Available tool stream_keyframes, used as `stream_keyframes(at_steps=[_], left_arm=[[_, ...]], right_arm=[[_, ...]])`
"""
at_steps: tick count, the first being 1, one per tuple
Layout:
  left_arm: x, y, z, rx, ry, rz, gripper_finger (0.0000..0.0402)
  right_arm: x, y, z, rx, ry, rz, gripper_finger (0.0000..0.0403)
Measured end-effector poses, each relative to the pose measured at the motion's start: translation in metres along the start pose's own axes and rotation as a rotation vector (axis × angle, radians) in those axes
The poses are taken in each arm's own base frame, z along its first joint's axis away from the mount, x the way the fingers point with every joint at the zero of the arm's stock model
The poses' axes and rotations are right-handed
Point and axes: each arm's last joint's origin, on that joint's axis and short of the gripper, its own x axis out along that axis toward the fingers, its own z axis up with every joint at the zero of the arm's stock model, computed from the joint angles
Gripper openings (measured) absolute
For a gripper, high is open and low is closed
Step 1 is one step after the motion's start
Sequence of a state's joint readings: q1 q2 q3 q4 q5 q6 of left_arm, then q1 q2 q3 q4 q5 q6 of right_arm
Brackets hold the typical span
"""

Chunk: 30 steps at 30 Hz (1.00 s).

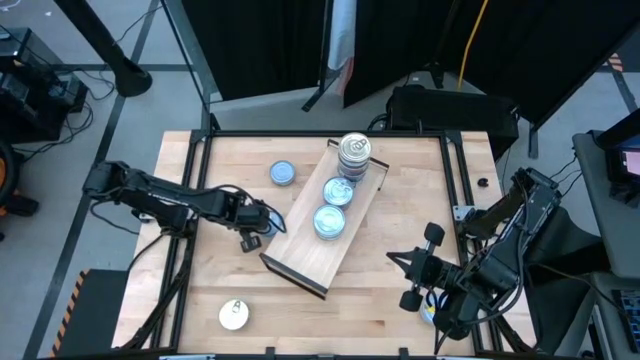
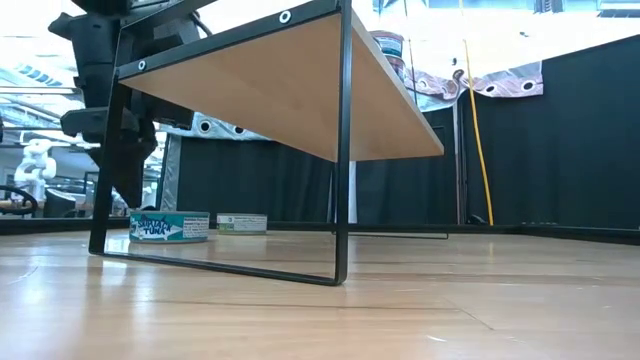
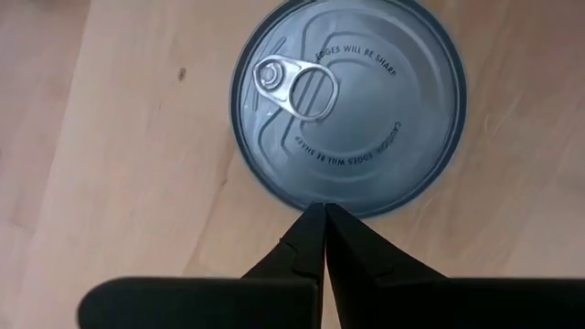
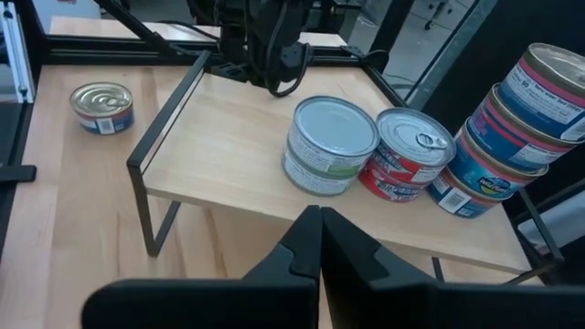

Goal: Stack canned seafood by type on shelf
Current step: Put the light blue tuna can on the shelf

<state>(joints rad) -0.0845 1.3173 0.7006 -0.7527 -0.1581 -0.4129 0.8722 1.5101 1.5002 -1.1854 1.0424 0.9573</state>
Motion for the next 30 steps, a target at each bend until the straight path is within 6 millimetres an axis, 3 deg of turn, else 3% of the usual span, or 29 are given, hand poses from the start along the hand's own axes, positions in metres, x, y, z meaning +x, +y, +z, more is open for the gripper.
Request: stream_keyframes(at_steps=[13, 22, 30], left_arm=[[0.006, -0.001, 0.001, 0.005, 0.025, 0.01, 0.0014], [-0.01, 0.001, 0.0, -0.006, 0.056, 0.025, 0.0014], [0.001, 0.001, -0.005, 0.0, 0.039, 0.006, 0.0014]], right_arm=[[0.0, 0.001, 0.0, 0.005, -0.001, 0.003, 0.0], [0.0, 0.001, 0.0, 0.007, -0.001, 0.003, 0.0], [0.0, 0.001, 0.0, 0.007, -0.001, 0.003, 0.0]])
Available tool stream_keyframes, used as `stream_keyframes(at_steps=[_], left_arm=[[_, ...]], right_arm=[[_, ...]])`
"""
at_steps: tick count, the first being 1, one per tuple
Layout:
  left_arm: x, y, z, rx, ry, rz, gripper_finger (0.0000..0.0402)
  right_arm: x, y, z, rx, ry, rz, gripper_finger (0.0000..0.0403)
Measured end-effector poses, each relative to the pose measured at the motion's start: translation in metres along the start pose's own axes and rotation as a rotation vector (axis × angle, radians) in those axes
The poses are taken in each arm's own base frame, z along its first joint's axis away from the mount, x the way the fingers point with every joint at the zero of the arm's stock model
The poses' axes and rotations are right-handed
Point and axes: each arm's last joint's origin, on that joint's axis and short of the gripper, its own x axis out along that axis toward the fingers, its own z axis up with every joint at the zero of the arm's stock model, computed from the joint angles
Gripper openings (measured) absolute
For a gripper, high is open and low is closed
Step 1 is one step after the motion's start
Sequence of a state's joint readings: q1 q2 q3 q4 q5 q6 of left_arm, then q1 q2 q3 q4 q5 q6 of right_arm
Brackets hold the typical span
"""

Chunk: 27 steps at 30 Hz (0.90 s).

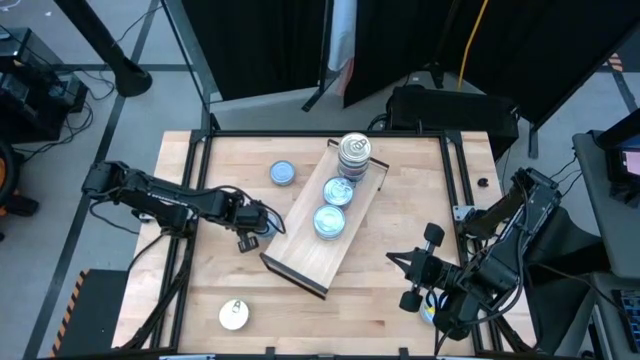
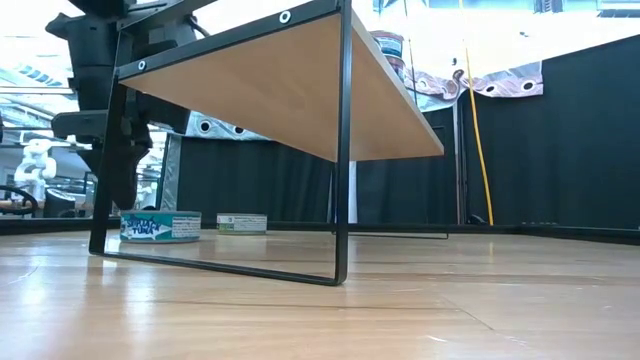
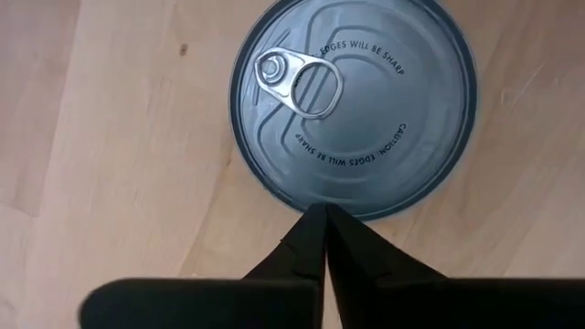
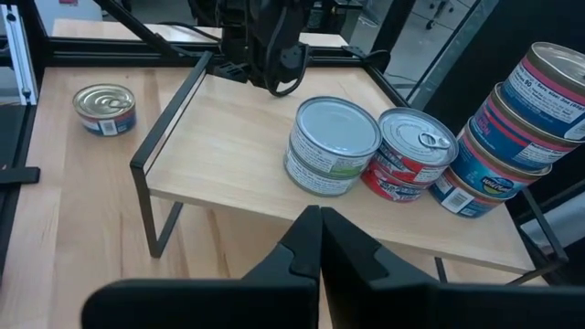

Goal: Stack canned seafood by type on shelf
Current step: Put the light blue tuna can on the shelf

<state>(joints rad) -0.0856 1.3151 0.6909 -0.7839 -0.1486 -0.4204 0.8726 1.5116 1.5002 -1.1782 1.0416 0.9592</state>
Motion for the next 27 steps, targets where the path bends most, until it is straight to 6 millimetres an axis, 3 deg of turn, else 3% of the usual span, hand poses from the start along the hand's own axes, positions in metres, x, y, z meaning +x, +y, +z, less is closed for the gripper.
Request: stream_keyframes(at_steps=[20, 27], left_arm=[[0.003, 0.001, -0.007, -0.028, 0.075, -0.015, 0.0014], [0.018, 0.004, -0.022, -0.063, 0.117, -0.021, 0.0014]], right_arm=[[0.0, 0.001, 0.0, 0.007, -0.001, 0.004, 0.0], [0.0, 0.002, 0.0, 0.011, 0.022, 0.025, 0.0]])
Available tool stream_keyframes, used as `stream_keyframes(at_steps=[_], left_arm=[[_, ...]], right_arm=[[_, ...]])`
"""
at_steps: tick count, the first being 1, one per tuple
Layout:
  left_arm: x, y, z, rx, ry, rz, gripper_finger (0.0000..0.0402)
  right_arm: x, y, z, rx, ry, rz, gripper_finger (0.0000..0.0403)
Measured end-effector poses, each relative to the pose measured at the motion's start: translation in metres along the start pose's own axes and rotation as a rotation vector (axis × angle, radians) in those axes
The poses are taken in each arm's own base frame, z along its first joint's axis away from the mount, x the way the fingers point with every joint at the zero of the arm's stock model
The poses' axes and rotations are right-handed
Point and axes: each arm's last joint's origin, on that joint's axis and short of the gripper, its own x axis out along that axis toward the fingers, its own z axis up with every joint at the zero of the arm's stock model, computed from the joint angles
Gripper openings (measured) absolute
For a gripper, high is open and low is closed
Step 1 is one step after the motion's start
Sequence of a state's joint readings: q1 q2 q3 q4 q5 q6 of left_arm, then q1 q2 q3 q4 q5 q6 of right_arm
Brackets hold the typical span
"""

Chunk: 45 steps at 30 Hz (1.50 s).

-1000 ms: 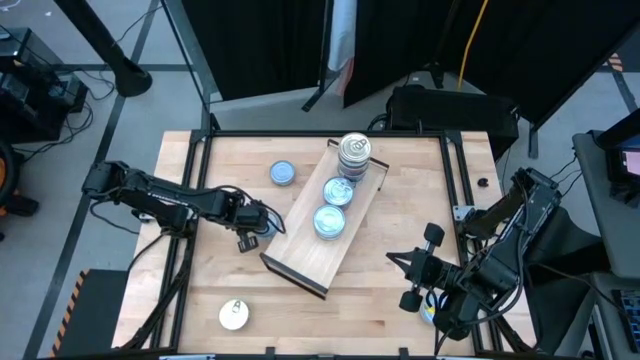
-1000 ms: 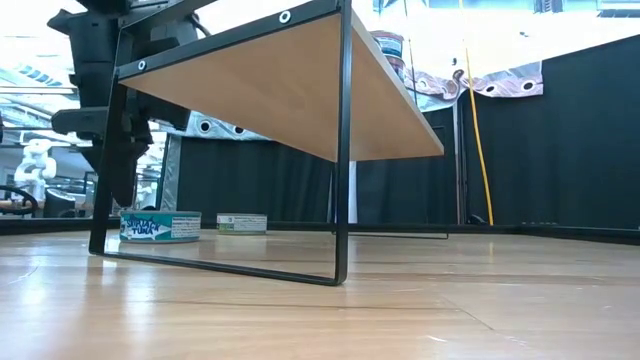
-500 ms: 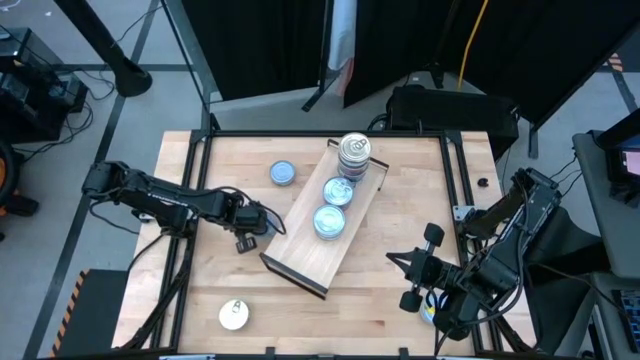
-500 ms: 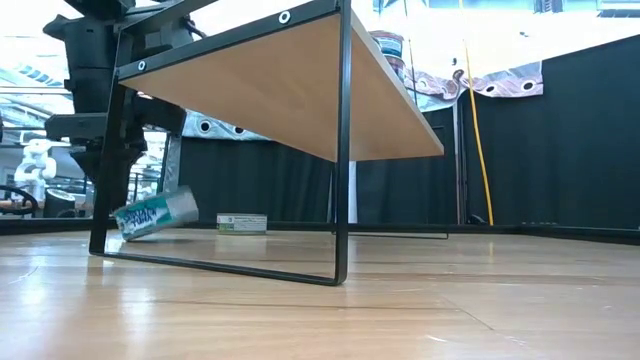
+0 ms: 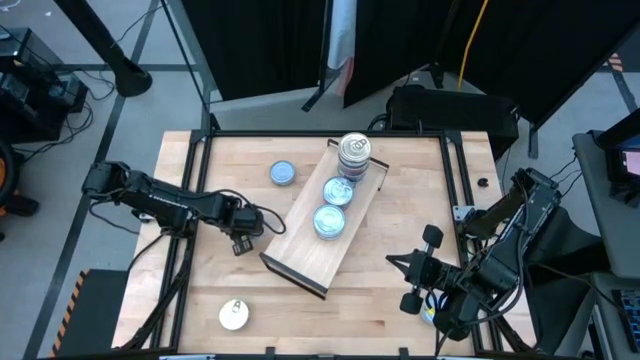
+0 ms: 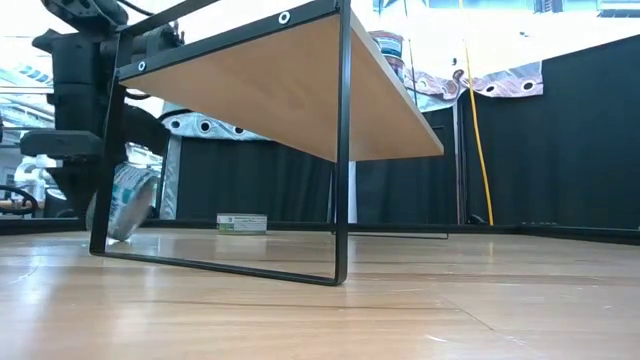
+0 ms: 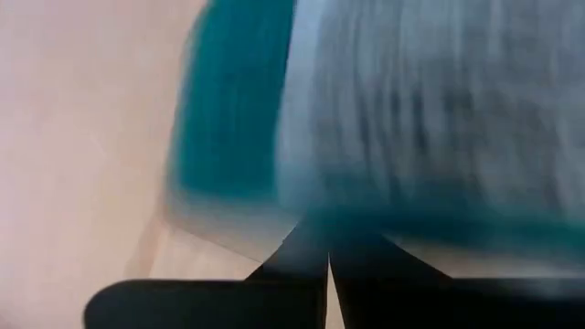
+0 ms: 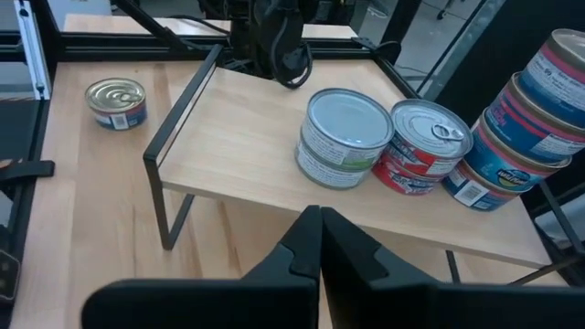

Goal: Stack canned seafood by type on shelf
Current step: Put the light blue tuna can on the shelf

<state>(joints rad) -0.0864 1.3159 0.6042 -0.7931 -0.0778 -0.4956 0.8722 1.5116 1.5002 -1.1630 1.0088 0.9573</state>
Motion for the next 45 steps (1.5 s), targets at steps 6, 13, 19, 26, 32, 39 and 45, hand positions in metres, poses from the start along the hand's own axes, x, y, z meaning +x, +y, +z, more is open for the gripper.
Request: stream_keyframes(at_steps=[6, 13, 19, 26, 32, 39, 45], left_arm=[[0.001, -0.004, -0.005, -0.022, 0.009, 0.003, 0.0014], [-0.005, -0.005, -0.015, -0.024, 0.044, 0.009, 0.0014], [-0.026, -0.013, -0.018, -0.003, 0.059, -0.08, 0.0015], [-0.092, -0.027, -0.018, 0.279, -0.093, -0.13, 0.0016], [-0.12, -0.017, -0.016, 0.473, -0.129, 0.034, 0.0074], [-0.104, -0.016, -0.007, 0.801, -0.056, 0.175, 0.0237], [-0.093, -0.021, 0.001, 1.015, 0.003, 0.265, 0.0295]], right_arm=[[0.0, 0.0, 0.0, 0.001, 0.01, 0.008, 0.0], [0.0, 0.0, 0.0, 0.001, 0.013, 0.011, 0.0], [0.0, 0.0, 0.0, -0.003, 0.013, 0.011, 0.0], [0.0, 0.0, 0.0, -0.011, 0.013, 0.011, 0.0], [0.0, 0.0, 0.0, -0.01, 0.013, 0.01, 0.0], [0.0, 0.001, 0.0, -0.001, 0.011, 0.012, 0.0], [0.0, 0.001, 0.0, 0.006, 0.011, 0.013, 0.0]])
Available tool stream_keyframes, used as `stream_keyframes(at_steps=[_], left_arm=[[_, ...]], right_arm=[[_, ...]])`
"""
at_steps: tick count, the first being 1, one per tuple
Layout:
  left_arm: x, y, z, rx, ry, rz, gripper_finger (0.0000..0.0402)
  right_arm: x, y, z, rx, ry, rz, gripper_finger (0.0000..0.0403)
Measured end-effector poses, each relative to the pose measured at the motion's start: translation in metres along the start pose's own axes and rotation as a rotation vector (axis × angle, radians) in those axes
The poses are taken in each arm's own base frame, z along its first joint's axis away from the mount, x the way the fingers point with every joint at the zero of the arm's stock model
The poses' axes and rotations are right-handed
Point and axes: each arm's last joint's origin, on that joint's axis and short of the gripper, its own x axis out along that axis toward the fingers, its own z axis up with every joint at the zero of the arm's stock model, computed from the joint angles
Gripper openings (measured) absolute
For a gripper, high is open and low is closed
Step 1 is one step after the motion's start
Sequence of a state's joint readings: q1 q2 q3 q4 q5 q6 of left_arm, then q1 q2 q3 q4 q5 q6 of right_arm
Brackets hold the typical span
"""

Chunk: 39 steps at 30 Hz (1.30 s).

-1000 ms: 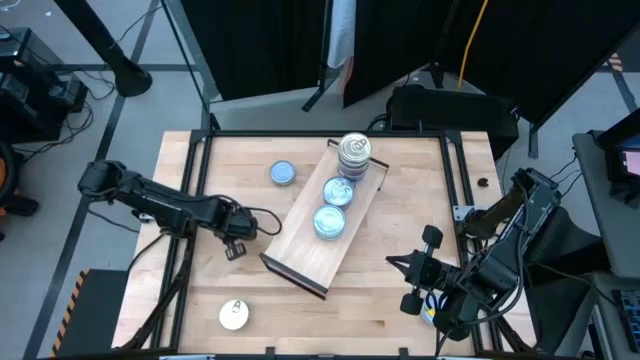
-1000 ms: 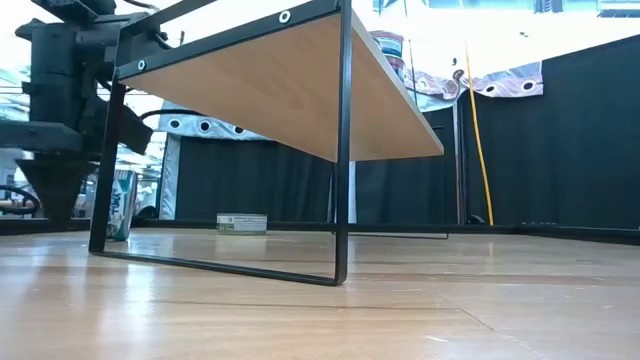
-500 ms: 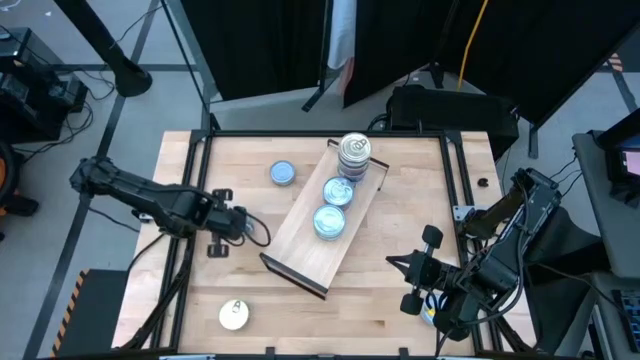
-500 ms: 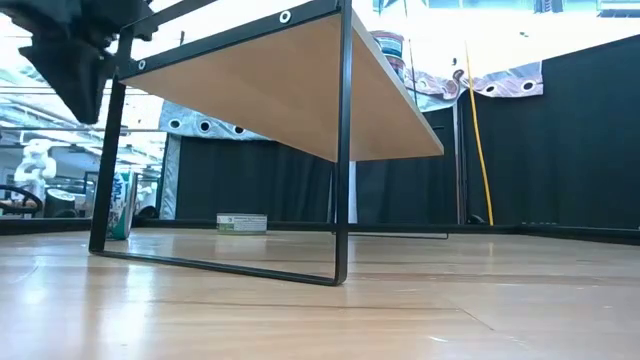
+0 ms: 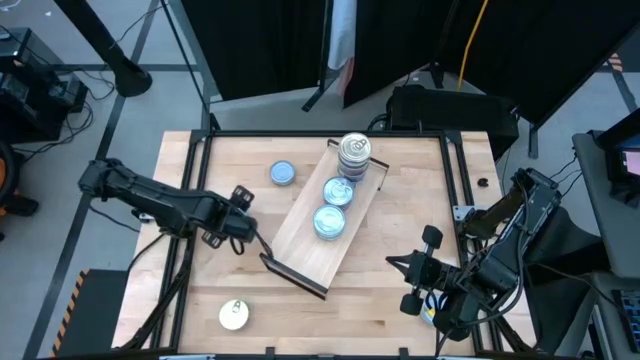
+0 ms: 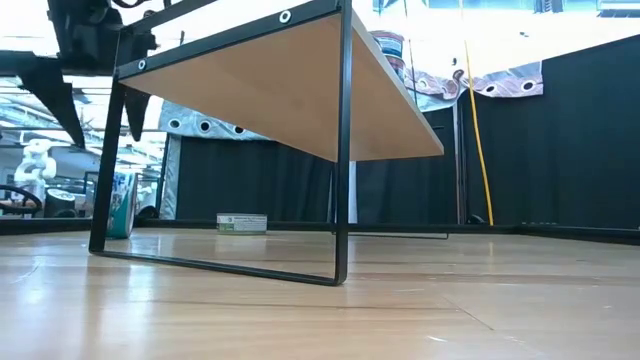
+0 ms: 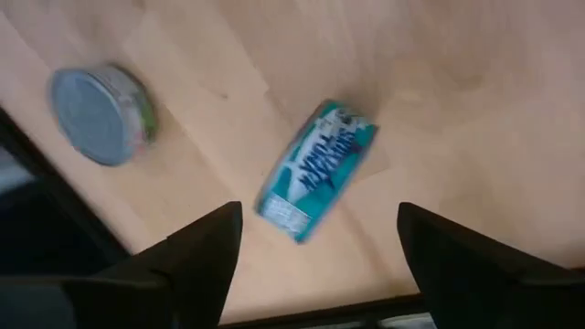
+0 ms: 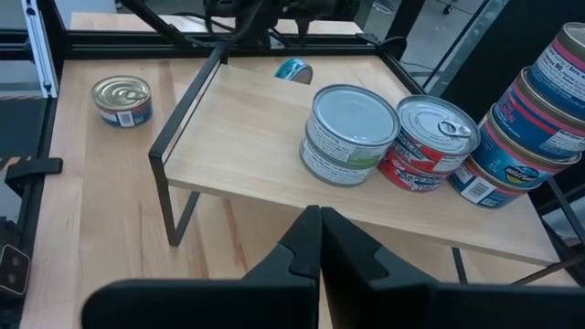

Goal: Stack canned seafood by type on shelf
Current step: Put the light blue tuna can on the shelf

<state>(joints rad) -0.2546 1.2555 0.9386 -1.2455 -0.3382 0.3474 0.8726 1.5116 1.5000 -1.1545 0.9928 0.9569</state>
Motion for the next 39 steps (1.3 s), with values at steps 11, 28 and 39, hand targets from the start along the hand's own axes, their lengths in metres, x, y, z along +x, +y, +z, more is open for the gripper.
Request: stream_keyframes(at_steps=[11, 28, 39], left_arm=[[0.019, 0.022, -0.001, 0.169, 0.08, -0.04, 0.0297], [0.069, 0.039, -0.021, 0.315, 0.096, -0.033, 0.0297], [0.069, 0.039, -0.022, 0.31, 0.093, -0.051, 0.0216]], right_arm=[[0.0, 0.0, 0.0, -0.004, 0.003, 0.002, 0.0], [0.0, 0.0, -0.001, -0.014, 0.022, 0.015, 0.0], [0.0, 0.0, -0.001, -0.017, 0.022, 0.015, 0.0]])
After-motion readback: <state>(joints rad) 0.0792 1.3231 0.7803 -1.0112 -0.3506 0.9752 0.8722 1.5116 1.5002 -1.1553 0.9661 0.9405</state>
